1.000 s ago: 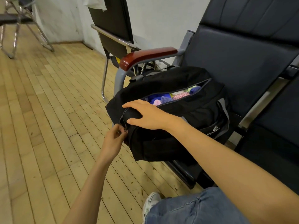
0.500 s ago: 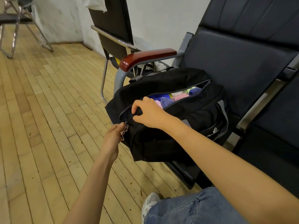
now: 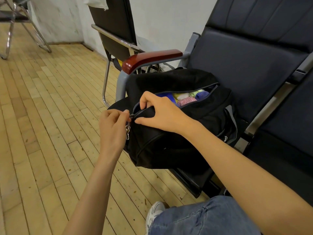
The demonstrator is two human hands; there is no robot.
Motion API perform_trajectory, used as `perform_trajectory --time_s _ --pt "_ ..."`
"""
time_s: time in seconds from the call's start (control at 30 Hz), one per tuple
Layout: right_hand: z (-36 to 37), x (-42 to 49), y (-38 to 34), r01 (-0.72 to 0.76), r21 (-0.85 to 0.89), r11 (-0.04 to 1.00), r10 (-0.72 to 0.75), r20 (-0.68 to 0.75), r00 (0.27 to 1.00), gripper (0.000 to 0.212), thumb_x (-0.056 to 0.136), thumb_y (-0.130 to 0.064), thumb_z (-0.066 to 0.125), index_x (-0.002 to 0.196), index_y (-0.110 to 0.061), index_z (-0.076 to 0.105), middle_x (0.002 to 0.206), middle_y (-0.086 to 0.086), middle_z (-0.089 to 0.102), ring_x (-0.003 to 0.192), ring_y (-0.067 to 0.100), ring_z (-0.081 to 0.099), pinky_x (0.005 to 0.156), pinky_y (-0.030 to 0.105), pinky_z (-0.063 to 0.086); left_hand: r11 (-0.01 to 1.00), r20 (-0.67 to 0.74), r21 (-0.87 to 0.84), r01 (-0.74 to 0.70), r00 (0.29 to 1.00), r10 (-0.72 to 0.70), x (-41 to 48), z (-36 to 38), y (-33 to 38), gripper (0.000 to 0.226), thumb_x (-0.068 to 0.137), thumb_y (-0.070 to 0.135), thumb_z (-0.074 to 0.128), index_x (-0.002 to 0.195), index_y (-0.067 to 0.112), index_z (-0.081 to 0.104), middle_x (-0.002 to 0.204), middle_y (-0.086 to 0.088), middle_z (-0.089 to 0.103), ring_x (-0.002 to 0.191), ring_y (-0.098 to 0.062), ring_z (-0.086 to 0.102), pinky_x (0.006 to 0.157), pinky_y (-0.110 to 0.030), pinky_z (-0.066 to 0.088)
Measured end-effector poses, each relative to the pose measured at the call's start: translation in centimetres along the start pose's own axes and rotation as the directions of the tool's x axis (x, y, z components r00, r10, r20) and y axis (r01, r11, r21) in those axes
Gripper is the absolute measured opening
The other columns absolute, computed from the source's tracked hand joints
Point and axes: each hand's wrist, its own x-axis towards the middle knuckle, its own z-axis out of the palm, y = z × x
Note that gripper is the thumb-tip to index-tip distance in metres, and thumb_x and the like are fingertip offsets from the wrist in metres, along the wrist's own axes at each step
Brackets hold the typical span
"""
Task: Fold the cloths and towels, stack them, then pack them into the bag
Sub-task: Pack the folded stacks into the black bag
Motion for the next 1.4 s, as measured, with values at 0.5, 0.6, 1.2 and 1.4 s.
perform_trajectory --time_s 0.5,0.6,1.2,1.4 --pt "1.0 -0.8 0.0 0.011 -0.238 0.971 -0.061 -0.202 0.978 0.015 0.094 -0.029 0.053 0.1 -0.02 0.063 0.093 -0.006 0.06 0.082 0.011 0.057 0.069 0.034 0.051 0.995 0.163 -0.08 -0.056 0.984 0.068 -0.2 1.7 0.3 0.017 0.099 0.018 0.043 0.098 0.018 0.059 0.1 0.002 0.062 0.1 -0.013 0.058 0.091 -0.031 0.047" --pt "1.1 -1.1 0.8 -0.03 -0.124 0.992 -0.003 -0.257 0.966 0.018 0.094 -0.028 0.054 0.103 -0.018 0.066 0.094 -0.004 0.061 0.084 0.011 0.057 0.073 0.034 0.052 0.996 0.331 0.054 -0.07 0.942 0.048 -0.3 2.4 -0.4 0.028 0.094 0.005 0.047 0.114 0.023 0.047 0.116 0.003 0.055 0.11 -0.009 0.053 0.097 -0.029 0.045" --pt "-2.7 -0.5 6.4 -0.128 0.677 0.725 0.519 -0.415 0.747 0.011 0.091 -0.017 0.061 0.086 -0.015 0.071 0.089 0.005 0.069 0.092 0.019 0.065 0.092 0.041 0.054 0.921 0.094 0.328 -0.21 0.977 0.189 0.9 3.9 0.4 0.019 0.094 0.006 0.045 0.111 0.014 0.051 0.114 -0.003 0.047 0.11 -0.02 0.046 0.093 -0.029 0.04" --pt "-3.3 -0.8 6.3 -0.139 0.472 0.871 0.359 -0.415 0.836 0.013 0.093 -0.015 0.057 0.094 -0.013 0.07 0.093 0.0 0.067 0.091 0.017 0.066 0.087 0.036 0.055 0.737 0.359 0.447 -0.507 0.856 0.371 2.6 8.1 3.6 0.046 0.088 0.033 0.065 0.128 0.016 0.052 0.129 -0.002 0.046 0.122 -0.02 0.036 0.099 -0.027 0.029"
